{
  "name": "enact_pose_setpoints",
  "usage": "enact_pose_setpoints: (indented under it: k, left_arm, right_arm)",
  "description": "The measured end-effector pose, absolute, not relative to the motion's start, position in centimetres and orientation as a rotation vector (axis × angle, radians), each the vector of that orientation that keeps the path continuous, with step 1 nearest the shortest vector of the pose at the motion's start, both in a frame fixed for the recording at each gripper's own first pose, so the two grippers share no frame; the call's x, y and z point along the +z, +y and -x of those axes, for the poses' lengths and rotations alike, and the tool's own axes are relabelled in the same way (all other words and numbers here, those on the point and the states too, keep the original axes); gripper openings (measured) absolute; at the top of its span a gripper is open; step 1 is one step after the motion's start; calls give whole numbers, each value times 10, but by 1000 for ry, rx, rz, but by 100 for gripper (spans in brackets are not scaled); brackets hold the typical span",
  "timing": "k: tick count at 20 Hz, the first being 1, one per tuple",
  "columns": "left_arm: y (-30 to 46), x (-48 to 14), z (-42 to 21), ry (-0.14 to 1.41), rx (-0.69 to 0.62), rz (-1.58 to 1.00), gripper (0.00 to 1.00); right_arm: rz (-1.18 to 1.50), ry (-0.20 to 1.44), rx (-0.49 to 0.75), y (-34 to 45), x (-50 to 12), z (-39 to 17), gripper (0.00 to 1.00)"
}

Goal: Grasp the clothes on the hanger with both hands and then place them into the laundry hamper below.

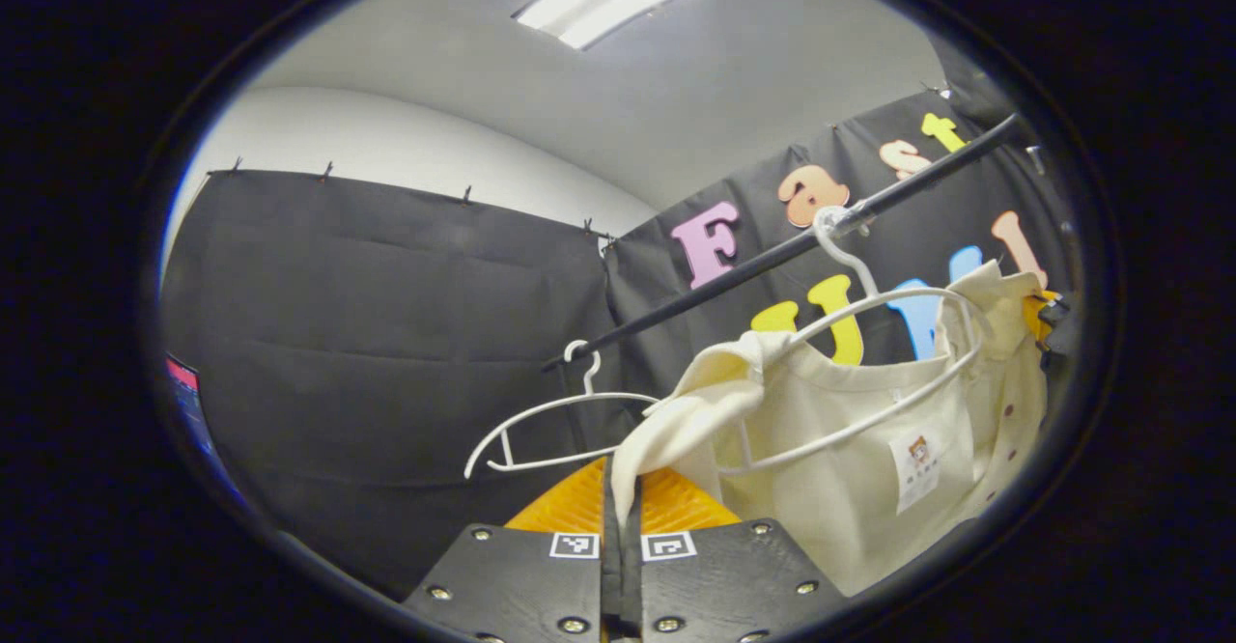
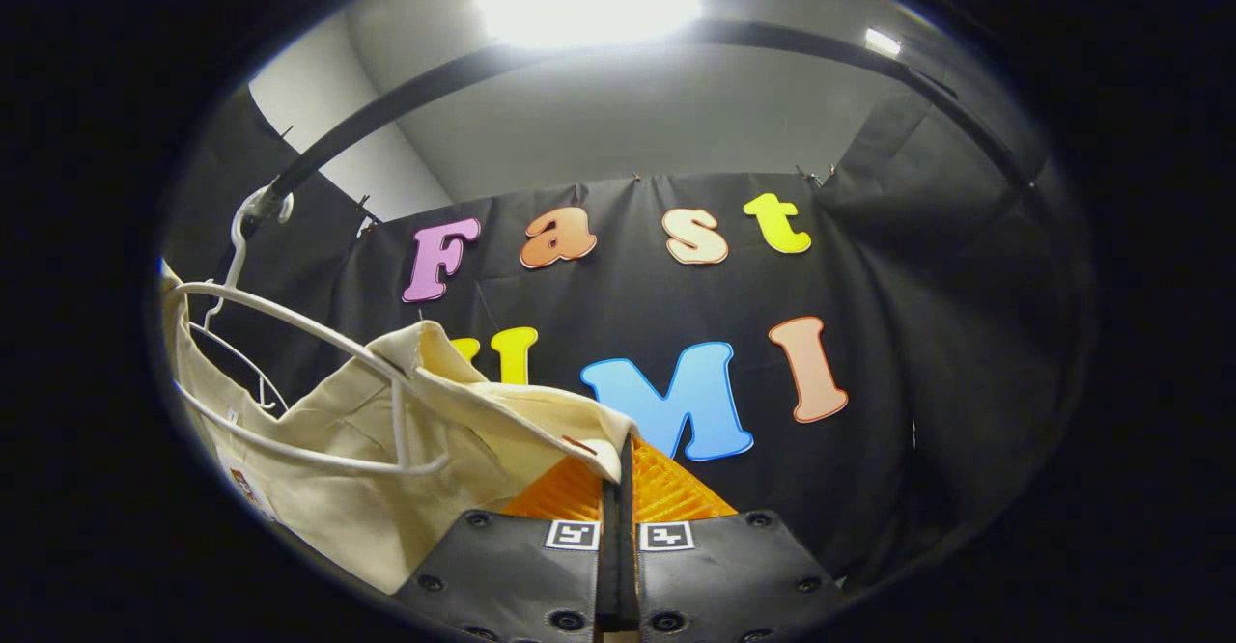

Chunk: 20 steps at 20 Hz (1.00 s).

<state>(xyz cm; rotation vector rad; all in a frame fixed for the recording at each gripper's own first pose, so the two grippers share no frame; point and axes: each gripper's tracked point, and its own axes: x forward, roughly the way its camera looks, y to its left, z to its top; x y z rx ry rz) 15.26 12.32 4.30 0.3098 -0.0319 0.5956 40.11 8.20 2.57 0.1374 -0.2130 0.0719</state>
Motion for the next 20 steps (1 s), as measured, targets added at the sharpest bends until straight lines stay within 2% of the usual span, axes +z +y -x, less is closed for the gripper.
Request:
enact_pose_setpoints:
  k: [9, 14, 20]
  left_arm:
    - [163, 67, -174, -82, 614, -307, 1]
    - [183, 32, -184, -18, 601, -257, 1]
    - [190, -6, -183, 46, 589, -219, 1]
  right_arm:
    - [-149, -174, 49, 84, 21, -448, 1]
    - [-118, -60, 92, 100, -21, -461, 1]
    - [-100, 48, 127, 114, -64, -450, 1]
